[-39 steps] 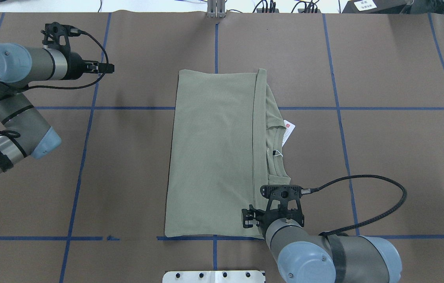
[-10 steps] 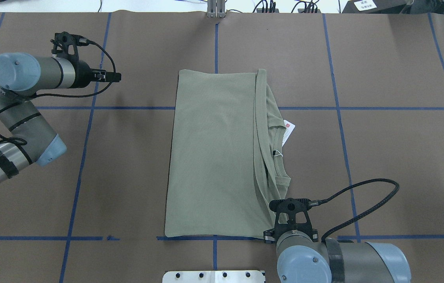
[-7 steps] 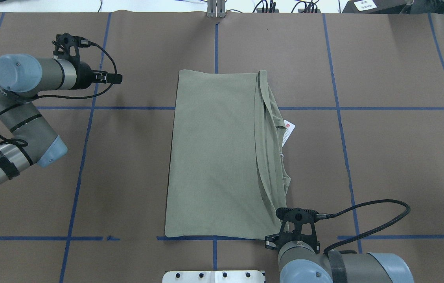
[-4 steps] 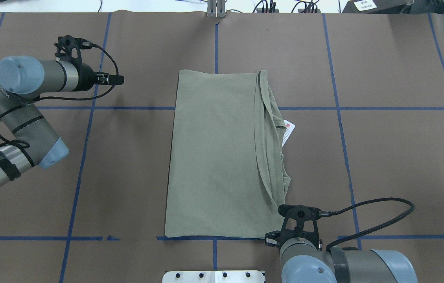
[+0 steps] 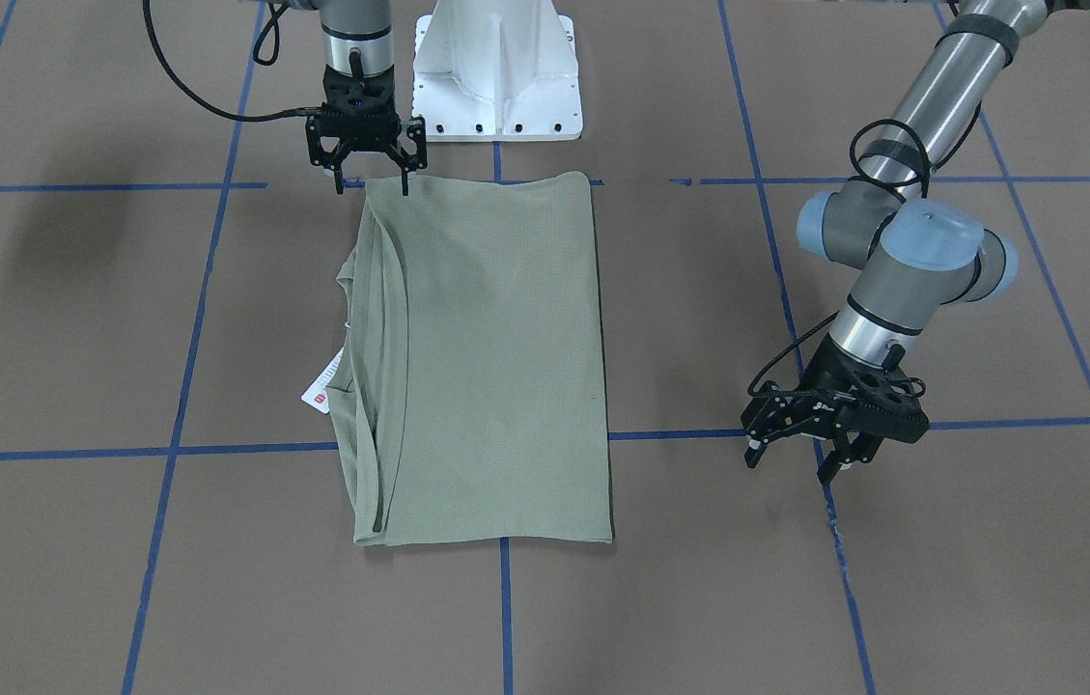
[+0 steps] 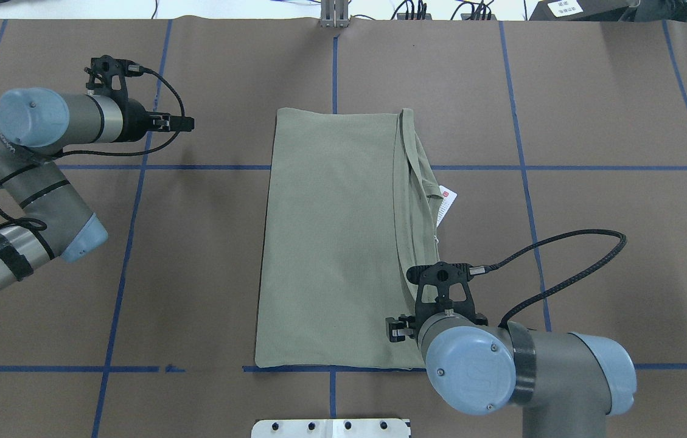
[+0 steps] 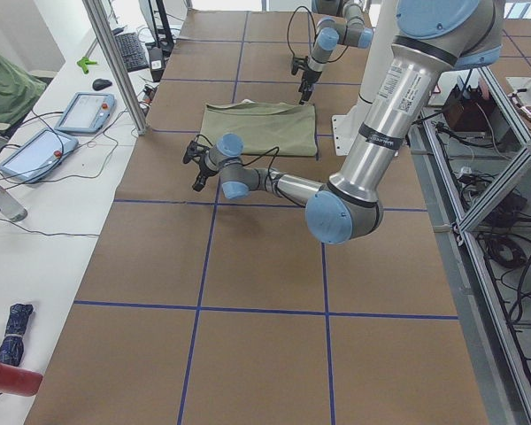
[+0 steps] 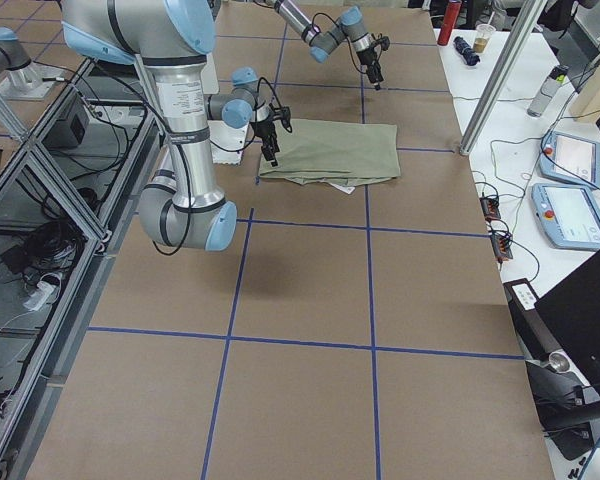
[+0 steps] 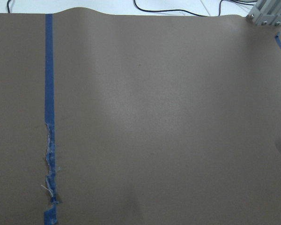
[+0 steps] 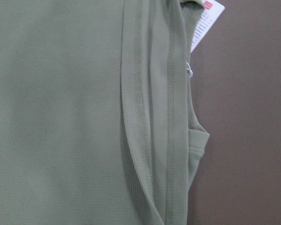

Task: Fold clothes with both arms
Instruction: 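Slide the right gripper along the shirt's side edge away from the robot, then raise the right gripper off the shirt, then lower both grippers to the shirt's end nearest the robot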

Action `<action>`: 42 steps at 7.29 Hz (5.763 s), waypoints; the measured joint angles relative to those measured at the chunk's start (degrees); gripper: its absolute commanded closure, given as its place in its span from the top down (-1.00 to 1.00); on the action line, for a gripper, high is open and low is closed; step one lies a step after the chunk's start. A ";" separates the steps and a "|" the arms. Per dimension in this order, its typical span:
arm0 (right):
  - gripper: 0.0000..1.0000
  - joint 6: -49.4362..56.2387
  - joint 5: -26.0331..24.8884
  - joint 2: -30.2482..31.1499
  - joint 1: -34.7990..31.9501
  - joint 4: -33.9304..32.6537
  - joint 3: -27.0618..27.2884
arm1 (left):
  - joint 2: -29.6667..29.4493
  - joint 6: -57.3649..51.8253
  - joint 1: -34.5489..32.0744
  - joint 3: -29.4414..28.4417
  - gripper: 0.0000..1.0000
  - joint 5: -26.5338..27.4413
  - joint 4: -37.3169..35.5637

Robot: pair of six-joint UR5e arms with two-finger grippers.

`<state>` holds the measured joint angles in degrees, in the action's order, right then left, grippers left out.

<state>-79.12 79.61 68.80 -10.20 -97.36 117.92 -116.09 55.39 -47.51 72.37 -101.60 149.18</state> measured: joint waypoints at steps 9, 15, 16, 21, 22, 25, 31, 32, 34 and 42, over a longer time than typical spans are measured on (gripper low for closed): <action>1.00 13.04 6.10 -3.83 -7.09 0.42 -11.19 | -0.01 -0.40 0.38 -0.04 1.00 -0.14 0.23; 1.00 17.05 6.77 -1.22 -13.08 -4.93 -11.03 | -0.04 -0.24 0.58 -0.02 1.00 -0.18 0.23; 1.00 17.18 7.20 -1.91 -14.22 -4.82 -11.11 | -0.07 -0.19 0.58 0.04 1.00 -0.20 0.23; 1.00 16.86 8.35 -14.50 -18.13 -0.72 -22.29 | -0.10 0.01 0.69 0.39 1.00 -0.26 0.32; 1.00 17.01 8.29 -15.13 -18.39 2.29 -25.95 | -0.10 0.01 0.78 0.40 1.00 -0.26 0.32; 1.00 17.93 8.39 -15.31 -19.08 4.52 -29.15 | -0.10 -0.03 0.99 0.27 1.00 -0.26 0.40; 1.00 24.39 8.87 -10.05 -24.72 5.06 -28.05 | -0.39 -0.05 1.36 0.67 1.00 -0.33 0.69; 1.00 24.29 10.06 -9.93 -25.31 6.80 -26.80 | -0.35 0.09 1.37 2.04 1.00 -1.19 0.36; 1.00 20.78 14.31 -7.61 -25.73 14.76 -21.90 | 0.03 4.63 1.47 8.50 1.00 -4.23 -2.96; 1.00 -28.96 -7.69 11.01 -2.93 29.83 1.24 | 11.22 45.09 30.59 43.95 0.39 17.34 -24.19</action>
<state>-108.09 71.91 79.80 -13.14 -67.52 119.16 -104.87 100.48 -16.93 116.32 -84.26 124.99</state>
